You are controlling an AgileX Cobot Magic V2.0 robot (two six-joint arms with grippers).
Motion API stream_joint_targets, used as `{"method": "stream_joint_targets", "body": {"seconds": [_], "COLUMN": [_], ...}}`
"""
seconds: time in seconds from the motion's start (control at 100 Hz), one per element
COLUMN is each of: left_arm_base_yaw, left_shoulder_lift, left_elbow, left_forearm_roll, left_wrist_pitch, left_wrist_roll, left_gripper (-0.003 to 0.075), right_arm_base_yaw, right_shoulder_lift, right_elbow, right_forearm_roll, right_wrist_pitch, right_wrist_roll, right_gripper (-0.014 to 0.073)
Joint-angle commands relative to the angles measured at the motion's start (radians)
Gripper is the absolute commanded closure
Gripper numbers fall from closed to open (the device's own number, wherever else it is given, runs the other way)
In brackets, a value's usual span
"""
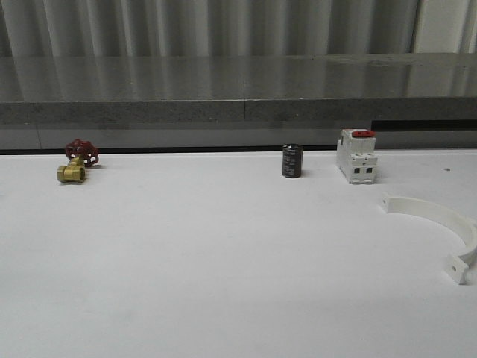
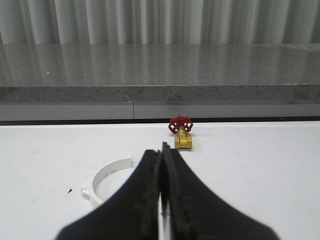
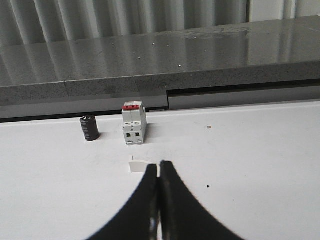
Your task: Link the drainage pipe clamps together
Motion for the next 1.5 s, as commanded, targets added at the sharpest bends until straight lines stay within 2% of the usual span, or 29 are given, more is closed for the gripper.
{"method": "stream_joint_targets", "body": {"seconds": [0.0,0.36,0.59,0.71,0.88,0.97,1.16,1.41,1.49], "left_arm_base_yaw": [-0.007,-0.007,-0.007,-0.007,-0.007,-0.007,-0.007,-0.007,-0.007], "left_shoulder_lift": [-0.027,-0.027,0.039,0.144,0.340,0.424,0.543,0.569,0.569], "left_elbow": [0.046,0.026,-0.174,-0.319,-0.527,-0.583,-0.595,-0.595,-0.595], "left_forearm_roll": [0.001,-0.002,-0.037,-0.037,-0.037,-0.037,-0.050,-0.050,-0.050], "left_wrist_pitch": [-0.089,-0.114,0.019,0.151,0.444,0.520,0.544,0.530,0.530], "left_wrist_roll": [-0.009,-0.009,-0.009,-0.009,-0.009,-0.009,-0.009,-0.009,-0.009], "left_gripper": [0.0741,0.0741,0.0741,0.0741,0.0741,0.0741,0.0741,0.0738,0.0695], "right_arm_base_yaw": [0.000,0.000,0.000,0.000,0.000,0.000,0.000,0.000,0.000], "right_shoulder_lift": [-0.020,-0.020,-0.020,-0.020,-0.020,-0.020,-0.020,-0.020,-0.020], "right_elbow": [-0.017,-0.017,-0.017,-0.017,-0.017,-0.017,-0.017,-0.017,-0.017], "right_forearm_roll": [0.000,0.000,0.000,0.000,0.000,0.000,0.000,0.000,0.000], "right_wrist_pitch": [-0.082,-0.082,-0.082,-0.082,-0.082,-0.082,-0.082,-0.082,-0.082], "right_wrist_roll": [-0.010,-0.010,-0.010,-0.010,-0.010,-0.010,-0.010,-0.010,-0.010], "right_gripper": [0.0661,0.0661,0.0661,0.0661,0.0661,0.0661,0.0661,0.0661,0.0661]}}
